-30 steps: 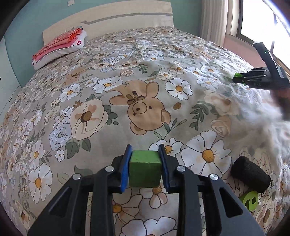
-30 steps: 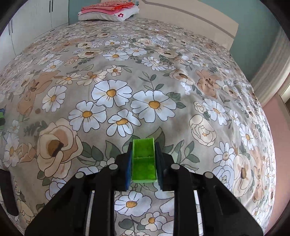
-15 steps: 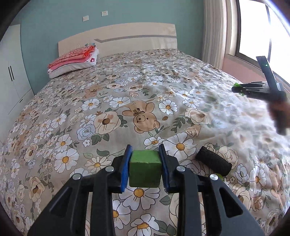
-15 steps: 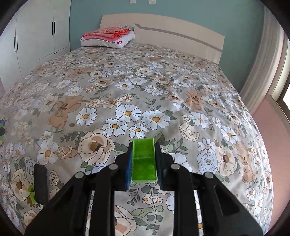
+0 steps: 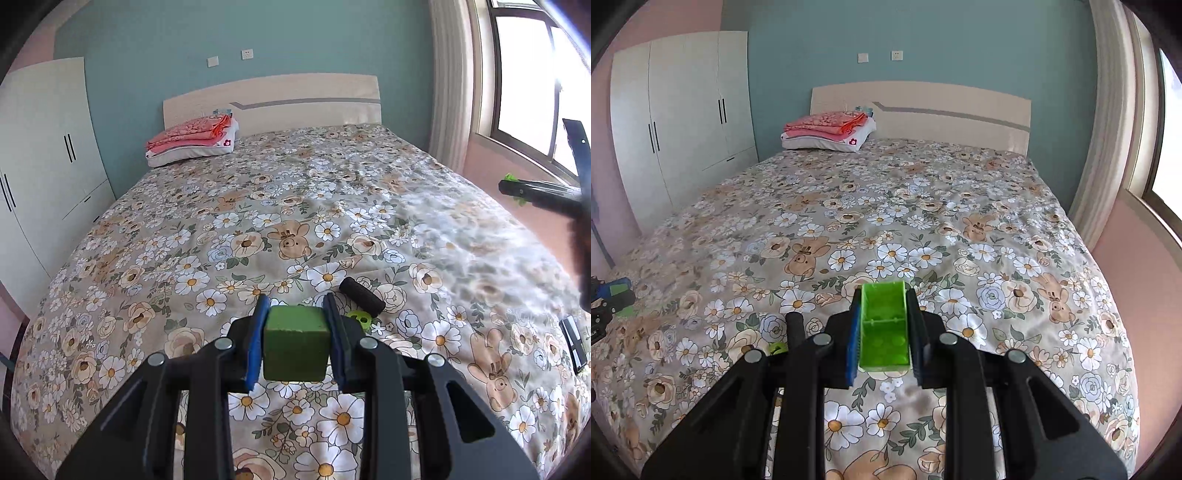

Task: Collect trash
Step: 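Carry the green cube and lime brick with both tools over the white bin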

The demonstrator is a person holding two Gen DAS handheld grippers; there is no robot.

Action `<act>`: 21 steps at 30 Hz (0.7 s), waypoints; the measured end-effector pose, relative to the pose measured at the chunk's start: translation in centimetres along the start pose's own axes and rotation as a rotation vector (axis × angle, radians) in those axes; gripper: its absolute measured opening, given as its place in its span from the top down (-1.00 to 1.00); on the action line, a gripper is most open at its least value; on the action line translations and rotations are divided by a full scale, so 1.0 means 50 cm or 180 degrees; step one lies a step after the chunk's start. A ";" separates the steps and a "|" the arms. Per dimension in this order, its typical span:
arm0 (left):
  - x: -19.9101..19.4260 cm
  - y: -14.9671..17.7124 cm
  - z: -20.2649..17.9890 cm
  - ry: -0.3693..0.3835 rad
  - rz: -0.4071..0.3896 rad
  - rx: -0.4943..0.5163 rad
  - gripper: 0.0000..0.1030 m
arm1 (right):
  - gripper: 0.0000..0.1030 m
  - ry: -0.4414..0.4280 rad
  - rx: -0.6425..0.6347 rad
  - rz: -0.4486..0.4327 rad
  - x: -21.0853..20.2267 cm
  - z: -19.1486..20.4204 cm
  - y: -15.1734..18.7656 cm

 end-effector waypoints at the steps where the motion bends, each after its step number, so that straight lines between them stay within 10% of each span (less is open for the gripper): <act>1: -0.036 0.006 -0.006 -0.0050 -0.0027 -0.0017 0.38 | 0.55 -0.0044 0.0036 0.0004 -0.041 0.007 0.012; 21: -0.589 0.112 -0.096 -0.0530 -0.0473 -0.0185 0.38 | 0.55 -0.0236 -0.0120 -0.0475 -0.702 0.139 0.166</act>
Point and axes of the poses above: each gripper's, at about its wrist camera, not at the fingertips, and x roughly the way its jaws point, z to its left, y to its underside, the point moved 8 cm from there along x, roughly the way its jaws point
